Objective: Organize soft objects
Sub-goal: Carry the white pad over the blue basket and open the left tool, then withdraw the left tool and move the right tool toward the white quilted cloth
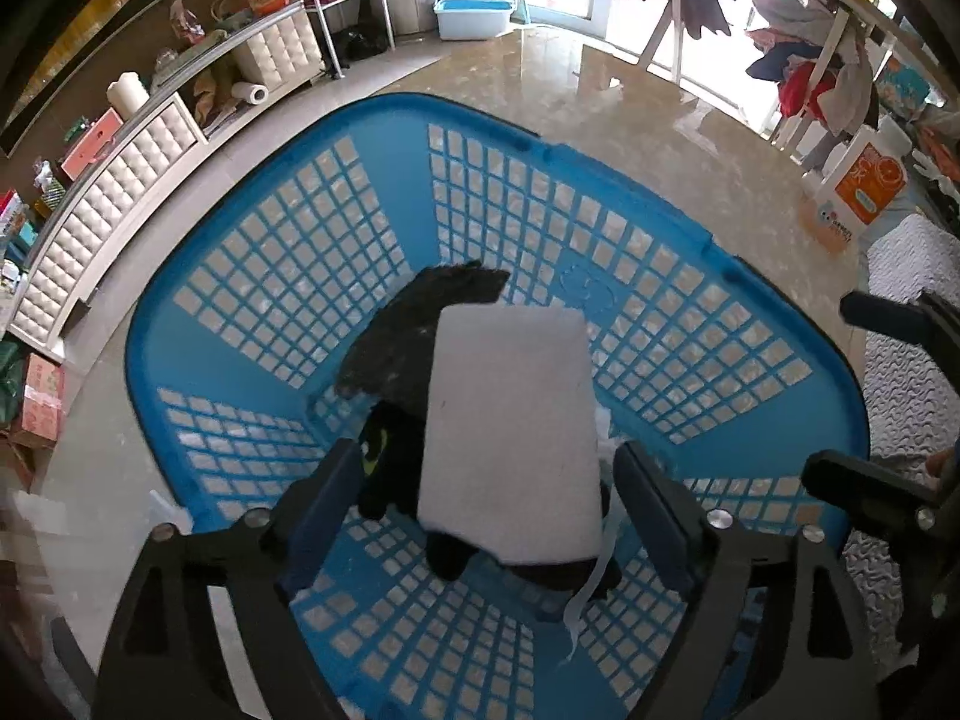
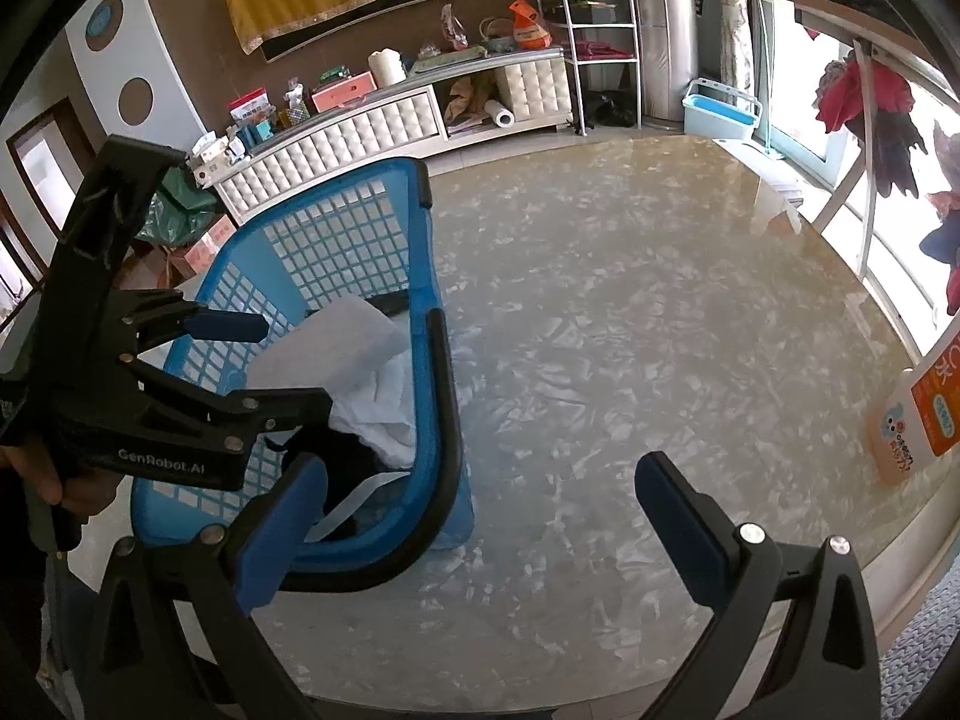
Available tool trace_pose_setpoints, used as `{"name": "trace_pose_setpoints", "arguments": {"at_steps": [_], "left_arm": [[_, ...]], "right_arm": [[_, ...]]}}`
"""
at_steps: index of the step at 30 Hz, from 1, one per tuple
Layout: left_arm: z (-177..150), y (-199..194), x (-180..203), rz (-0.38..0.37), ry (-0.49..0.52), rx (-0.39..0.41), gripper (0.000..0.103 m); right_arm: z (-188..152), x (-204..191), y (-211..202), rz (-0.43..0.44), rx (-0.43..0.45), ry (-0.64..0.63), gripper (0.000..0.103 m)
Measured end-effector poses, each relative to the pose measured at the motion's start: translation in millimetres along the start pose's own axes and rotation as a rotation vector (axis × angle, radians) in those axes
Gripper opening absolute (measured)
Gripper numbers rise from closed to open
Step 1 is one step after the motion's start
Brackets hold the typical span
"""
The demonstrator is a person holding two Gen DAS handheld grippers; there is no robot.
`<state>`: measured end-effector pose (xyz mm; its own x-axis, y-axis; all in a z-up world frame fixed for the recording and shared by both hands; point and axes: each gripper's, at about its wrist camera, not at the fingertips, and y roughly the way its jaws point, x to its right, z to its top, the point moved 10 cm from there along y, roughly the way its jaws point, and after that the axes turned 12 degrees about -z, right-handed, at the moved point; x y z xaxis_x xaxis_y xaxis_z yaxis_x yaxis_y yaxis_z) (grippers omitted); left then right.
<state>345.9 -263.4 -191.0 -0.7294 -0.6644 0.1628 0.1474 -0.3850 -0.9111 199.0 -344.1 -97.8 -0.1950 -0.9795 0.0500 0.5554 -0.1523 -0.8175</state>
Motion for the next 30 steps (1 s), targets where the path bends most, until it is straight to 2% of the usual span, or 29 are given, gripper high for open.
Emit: {"name": "trace_pose_setpoints", "arguments": {"at_steps": [3,5,16,20,22,30], "left_arm": [[-7,-3,-3,0.039,0.000,-0.024,0.092],[-7,-9,-4,0.063,0.008,-0.010,0.092],[-28,-71,-13,0.092,-0.045,0.088,0.092],[-44,-104,-21,0.121,-0.065,0.140,0.094],[-54,-123,-25,0.141,-0.076,0.160,0.103],[-94,-180,-36,0.169,-0.123,0.231,0.103]], "right_arm": [[1,-4,-6,0.003,0.009,-0.007,0.103],[2,-7,-11,0.005,0.015,-0.013,0.103],[6,-18,-36,-0.009,0.045,-0.036,0.103],[9,-35,-48,-0.002,0.064,-0.062,0.103],[10,-44,-53,0.003,0.074,-0.079,0.103],[8,-92,-69,0.038,0.095,-0.152,0.103]]}}
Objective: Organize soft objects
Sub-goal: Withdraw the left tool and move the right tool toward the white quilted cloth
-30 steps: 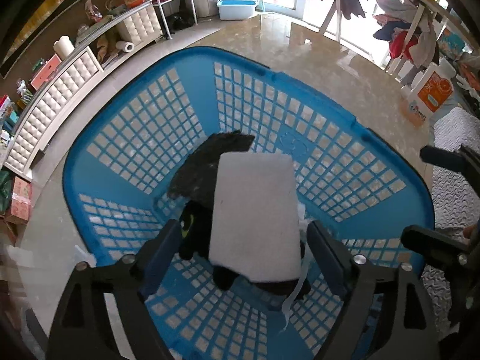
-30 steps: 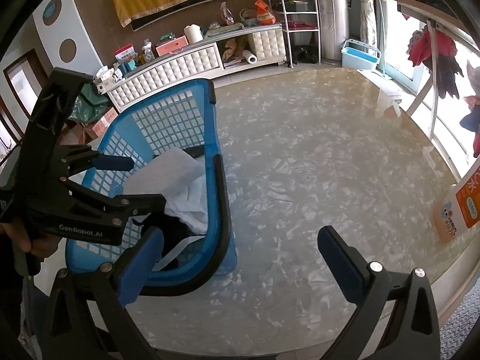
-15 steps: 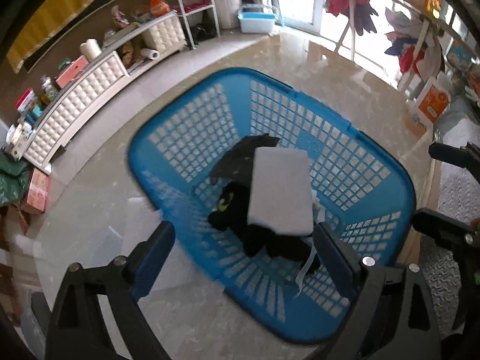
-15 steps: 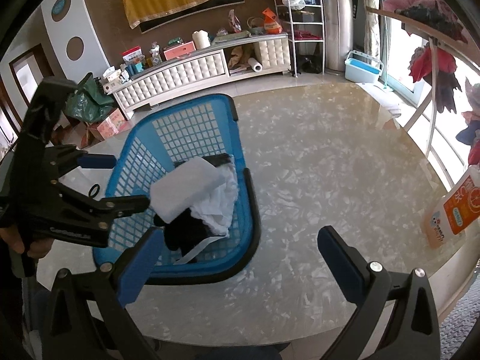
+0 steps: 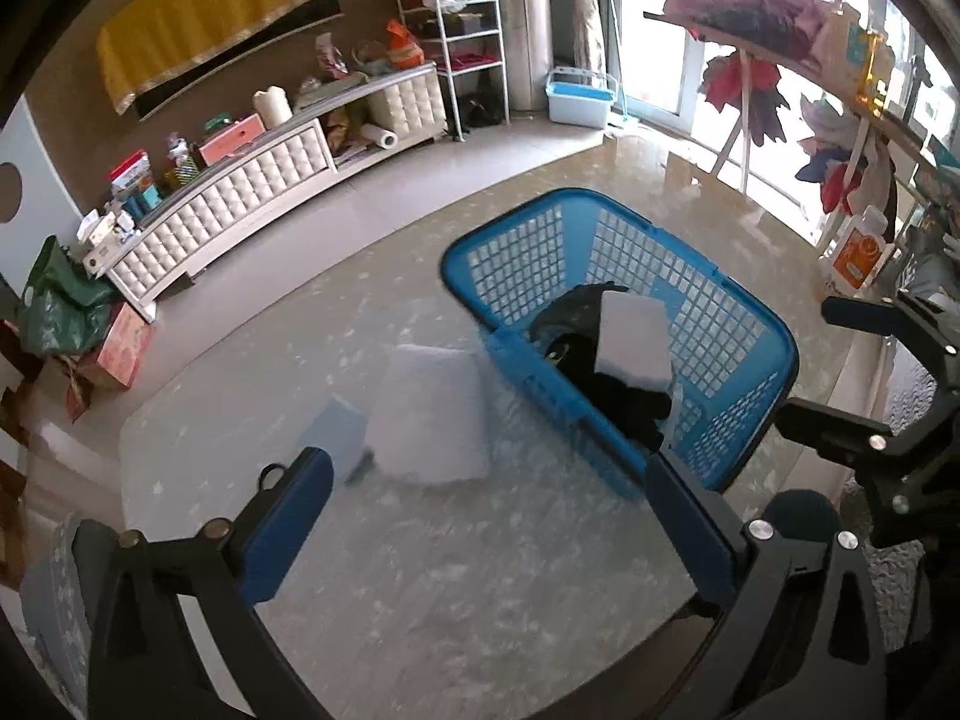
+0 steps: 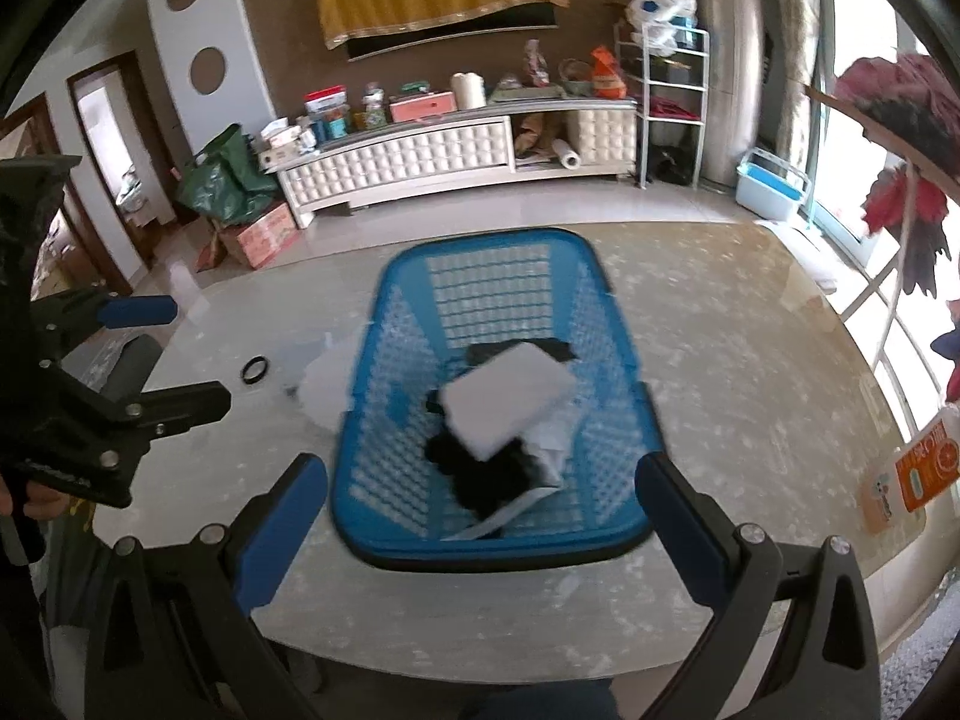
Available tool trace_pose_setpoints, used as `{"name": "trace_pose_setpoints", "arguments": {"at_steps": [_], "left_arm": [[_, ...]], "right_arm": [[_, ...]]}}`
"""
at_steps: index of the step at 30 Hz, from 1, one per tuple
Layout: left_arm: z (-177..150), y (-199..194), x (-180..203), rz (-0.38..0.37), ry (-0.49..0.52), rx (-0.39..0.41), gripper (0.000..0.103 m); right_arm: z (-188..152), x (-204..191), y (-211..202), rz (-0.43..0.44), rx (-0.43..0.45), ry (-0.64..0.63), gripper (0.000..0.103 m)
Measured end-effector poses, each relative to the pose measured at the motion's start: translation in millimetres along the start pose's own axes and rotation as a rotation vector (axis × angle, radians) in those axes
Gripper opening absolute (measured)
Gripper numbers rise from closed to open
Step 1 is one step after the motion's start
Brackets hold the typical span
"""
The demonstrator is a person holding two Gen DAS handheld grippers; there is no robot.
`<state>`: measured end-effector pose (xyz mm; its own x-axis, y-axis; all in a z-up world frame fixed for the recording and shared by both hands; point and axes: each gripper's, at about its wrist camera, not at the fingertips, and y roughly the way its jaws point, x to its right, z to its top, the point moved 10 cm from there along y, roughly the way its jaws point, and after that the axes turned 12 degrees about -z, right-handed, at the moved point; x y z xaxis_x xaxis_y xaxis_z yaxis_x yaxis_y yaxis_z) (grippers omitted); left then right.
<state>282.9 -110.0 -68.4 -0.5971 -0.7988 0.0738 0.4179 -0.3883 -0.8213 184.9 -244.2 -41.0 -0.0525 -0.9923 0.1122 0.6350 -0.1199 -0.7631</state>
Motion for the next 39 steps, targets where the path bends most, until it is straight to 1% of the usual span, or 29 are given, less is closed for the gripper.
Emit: {"name": "trace_pose_setpoints", "arguments": {"at_steps": [4,8,11,18,22,31,39], "left_arm": [[-14,-19,-14,0.019,-0.023,0.023,0.103],[-30,-31,-26,0.006,-0.065,0.037,0.103],[-41,-38,-39,0.016,-0.090,0.053,0.103],[-73,-44,-68,0.040,-0.144,0.046,0.103],[-91,-44,-89,0.048,-0.188,0.036,0.103],[-121,-30,-134,0.067,-0.273,0.009,0.103],[-139,-2,-176,0.063,-0.344,-0.014,0.103]], "right_arm": [[7,-23,-2,0.015,0.008,-0.043,0.103],[11,-47,1,0.033,0.007,-0.085,0.103],[13,-64,6,0.043,0.002,-0.121,0.103],[12,-111,28,0.081,-0.034,-0.195,0.103],[10,-141,44,0.099,-0.056,-0.240,0.103],[10,-188,83,0.111,-0.109,-0.324,0.103],[12,-205,124,0.082,-0.168,-0.335,0.103]]}}
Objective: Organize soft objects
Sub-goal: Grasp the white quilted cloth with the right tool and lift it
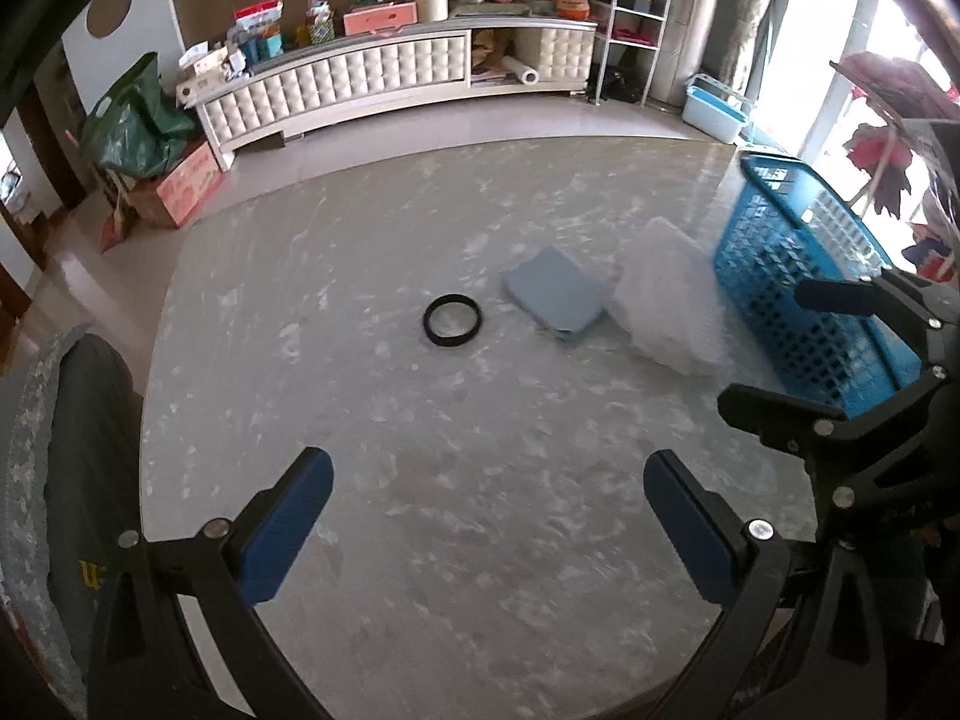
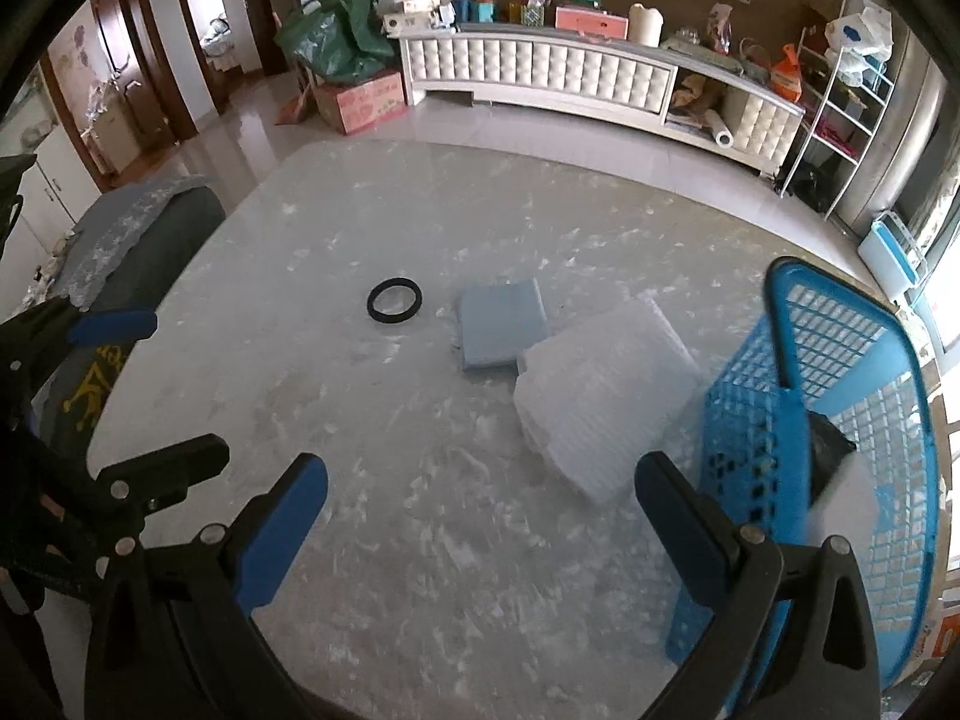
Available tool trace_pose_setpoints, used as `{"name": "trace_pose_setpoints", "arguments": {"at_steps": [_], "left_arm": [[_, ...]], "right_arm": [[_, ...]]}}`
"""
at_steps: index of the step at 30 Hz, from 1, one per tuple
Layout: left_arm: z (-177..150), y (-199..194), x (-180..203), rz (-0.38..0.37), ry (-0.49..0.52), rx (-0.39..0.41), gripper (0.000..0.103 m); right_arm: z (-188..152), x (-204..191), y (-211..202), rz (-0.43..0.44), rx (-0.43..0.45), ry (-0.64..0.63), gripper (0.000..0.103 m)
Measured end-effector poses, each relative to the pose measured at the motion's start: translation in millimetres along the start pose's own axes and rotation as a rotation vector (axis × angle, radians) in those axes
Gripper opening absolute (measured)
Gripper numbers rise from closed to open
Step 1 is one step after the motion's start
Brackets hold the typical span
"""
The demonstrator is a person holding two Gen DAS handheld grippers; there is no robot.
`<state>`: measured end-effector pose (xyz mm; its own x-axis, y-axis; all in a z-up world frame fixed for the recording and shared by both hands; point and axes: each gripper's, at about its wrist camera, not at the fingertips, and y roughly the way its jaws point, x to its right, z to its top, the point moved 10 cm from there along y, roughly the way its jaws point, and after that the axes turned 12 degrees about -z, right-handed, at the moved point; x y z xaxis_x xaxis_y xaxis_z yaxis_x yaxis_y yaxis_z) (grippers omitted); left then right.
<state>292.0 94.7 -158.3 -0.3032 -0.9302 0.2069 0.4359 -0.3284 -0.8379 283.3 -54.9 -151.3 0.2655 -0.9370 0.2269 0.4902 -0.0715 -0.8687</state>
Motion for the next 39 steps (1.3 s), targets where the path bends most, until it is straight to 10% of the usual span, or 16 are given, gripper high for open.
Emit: {"name": "trace_pose_setpoints", "arguments": {"at_steps": [14,23,27,39], "left_arm": [[20,70,-49,-0.016,-0.056,-0.045,0.103],[28,109,-55,-0.031,-0.060,-0.076,0.103],[27,116,-53,-0.048,-0.064,-0.084,0.103],[21,119,-60,-0.072,-0.091,-0.077,0.103]], "right_arm": [[2,1,76,-0.073,-0.124,0.019,0.102],[-1,16,120,-0.136,-0.187,0.028,0.080],[-6,21,128,-0.189,-0.195,0.004,0.054],[-7,28,131,-0.181,-0.168,0.032,0.047]]}}
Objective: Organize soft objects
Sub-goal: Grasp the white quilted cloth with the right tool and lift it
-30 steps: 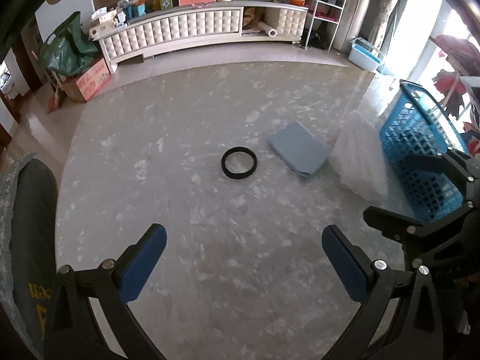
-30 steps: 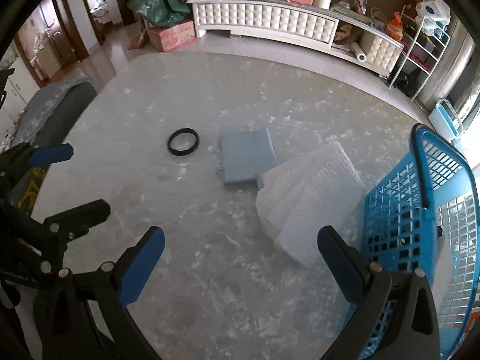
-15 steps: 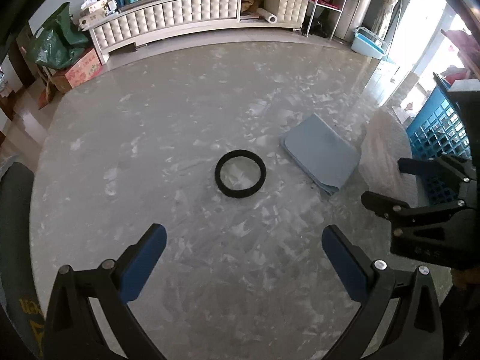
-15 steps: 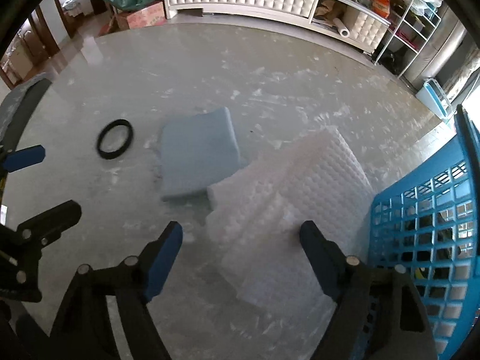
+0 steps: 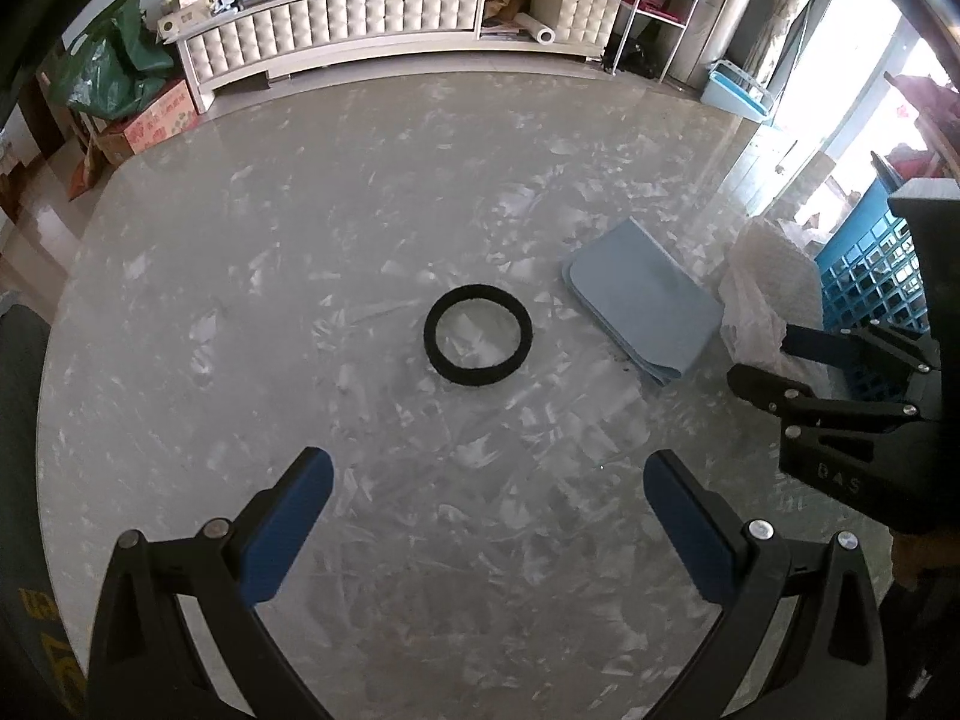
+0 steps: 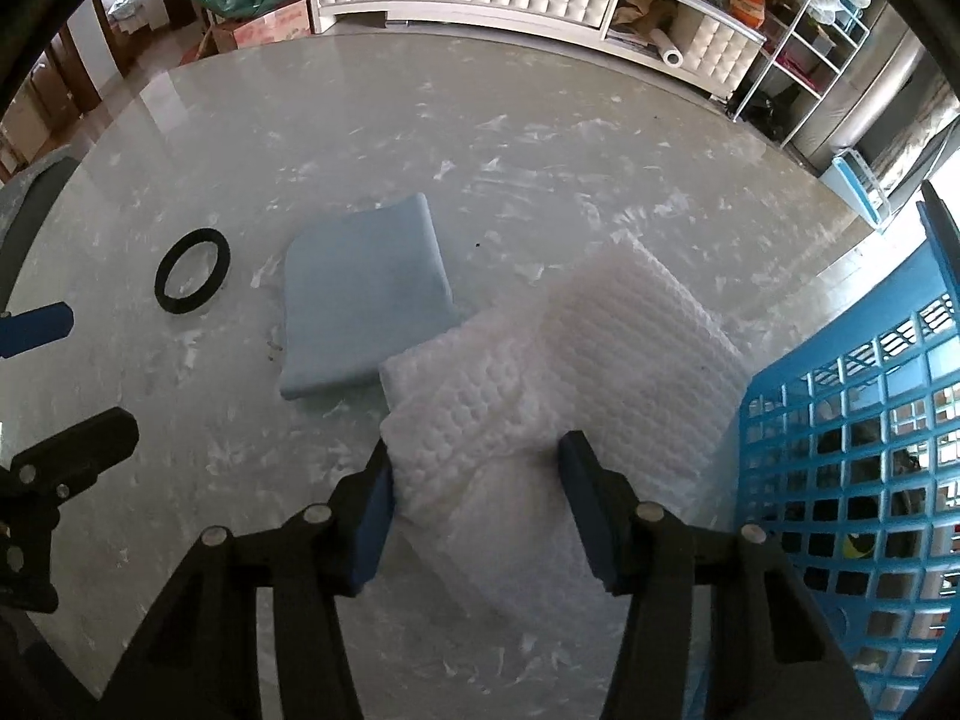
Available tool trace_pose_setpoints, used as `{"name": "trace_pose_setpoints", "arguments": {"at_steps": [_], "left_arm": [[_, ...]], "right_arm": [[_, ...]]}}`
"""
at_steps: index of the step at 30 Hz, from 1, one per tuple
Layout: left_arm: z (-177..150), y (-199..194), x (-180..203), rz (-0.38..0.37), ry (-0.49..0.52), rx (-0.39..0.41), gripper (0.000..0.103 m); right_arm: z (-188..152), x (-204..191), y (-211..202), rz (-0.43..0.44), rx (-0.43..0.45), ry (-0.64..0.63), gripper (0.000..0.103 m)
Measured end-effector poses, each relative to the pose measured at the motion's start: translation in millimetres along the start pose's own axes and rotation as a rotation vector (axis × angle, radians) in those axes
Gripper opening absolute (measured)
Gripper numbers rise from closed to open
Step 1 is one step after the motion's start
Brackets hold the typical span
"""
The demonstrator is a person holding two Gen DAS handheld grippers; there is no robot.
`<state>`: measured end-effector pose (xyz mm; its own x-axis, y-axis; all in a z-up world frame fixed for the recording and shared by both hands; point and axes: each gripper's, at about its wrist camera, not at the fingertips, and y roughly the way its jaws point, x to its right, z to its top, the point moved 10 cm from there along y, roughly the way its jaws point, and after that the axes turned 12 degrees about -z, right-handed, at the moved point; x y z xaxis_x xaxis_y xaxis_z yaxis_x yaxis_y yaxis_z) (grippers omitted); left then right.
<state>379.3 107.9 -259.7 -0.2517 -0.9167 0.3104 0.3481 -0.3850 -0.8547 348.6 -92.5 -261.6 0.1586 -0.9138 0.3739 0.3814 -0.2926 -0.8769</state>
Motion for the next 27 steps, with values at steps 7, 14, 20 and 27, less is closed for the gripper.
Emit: {"name": "trace_pose_setpoints", "arguments": {"at_steps": [7,14,20,27], "left_arm": [[-1,-11,-3,-0.013,-0.005,0.025,0.103],[0,-21,-2,-0.040,0.007,0.049,0.103],[1,-33,5,-0.069,0.009,0.079,0.103],[-5,-52,26,-0.079,0.060,0.087,0.103]], "right_arm": [[-4,-2,-6,-0.060,0.046,-0.034,0.024],[-6,6,-19,-0.013,0.053,0.029,0.017],[-11,13,-47,0.036,0.080,0.056,0.016],[-18,16,-100,0.106,0.124,0.070,0.016]]}}
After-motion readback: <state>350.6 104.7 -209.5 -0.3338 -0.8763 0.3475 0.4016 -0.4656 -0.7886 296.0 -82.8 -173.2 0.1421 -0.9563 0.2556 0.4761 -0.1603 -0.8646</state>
